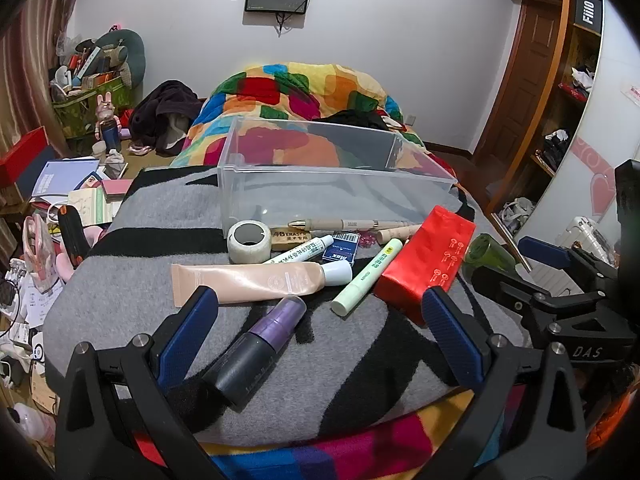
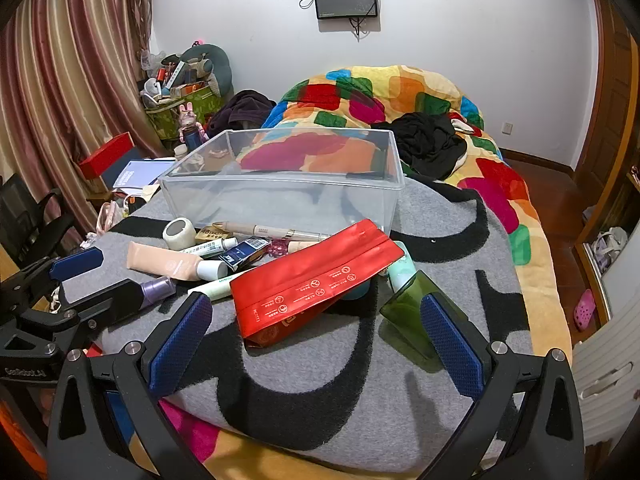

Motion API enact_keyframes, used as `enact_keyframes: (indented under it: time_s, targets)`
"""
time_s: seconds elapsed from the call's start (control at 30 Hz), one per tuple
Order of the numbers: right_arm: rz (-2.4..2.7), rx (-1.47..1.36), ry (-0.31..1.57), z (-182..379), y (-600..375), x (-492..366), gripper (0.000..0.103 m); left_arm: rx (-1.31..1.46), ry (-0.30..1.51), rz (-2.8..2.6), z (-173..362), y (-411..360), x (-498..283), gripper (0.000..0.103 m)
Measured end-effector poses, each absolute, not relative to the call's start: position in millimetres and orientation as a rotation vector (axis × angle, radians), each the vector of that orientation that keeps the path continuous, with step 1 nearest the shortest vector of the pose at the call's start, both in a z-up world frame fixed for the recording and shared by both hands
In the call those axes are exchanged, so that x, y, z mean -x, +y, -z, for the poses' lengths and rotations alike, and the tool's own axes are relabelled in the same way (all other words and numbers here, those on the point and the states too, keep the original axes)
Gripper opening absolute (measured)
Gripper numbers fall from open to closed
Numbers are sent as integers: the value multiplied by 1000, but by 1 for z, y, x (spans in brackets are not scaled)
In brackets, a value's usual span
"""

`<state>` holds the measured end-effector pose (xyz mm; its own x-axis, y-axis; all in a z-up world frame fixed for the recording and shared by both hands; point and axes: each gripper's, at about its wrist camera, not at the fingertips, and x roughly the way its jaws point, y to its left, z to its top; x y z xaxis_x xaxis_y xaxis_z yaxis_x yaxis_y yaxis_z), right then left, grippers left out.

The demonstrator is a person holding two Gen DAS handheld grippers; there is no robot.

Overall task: Organize objects
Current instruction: 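Grasp the purple-capped bottle with the left tool while the right tool grasps the green glass bottle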

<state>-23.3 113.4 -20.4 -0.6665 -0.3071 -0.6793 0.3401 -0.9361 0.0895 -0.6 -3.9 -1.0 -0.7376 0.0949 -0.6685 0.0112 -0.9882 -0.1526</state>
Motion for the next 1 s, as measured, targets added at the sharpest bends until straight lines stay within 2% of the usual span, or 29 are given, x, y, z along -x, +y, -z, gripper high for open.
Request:
enact_keyframes:
  time_s: [1.0]
  targets:
    - [2567,-1052,59,20,110,26,103,1124,-219,-2858,-2,-2,-1,103]
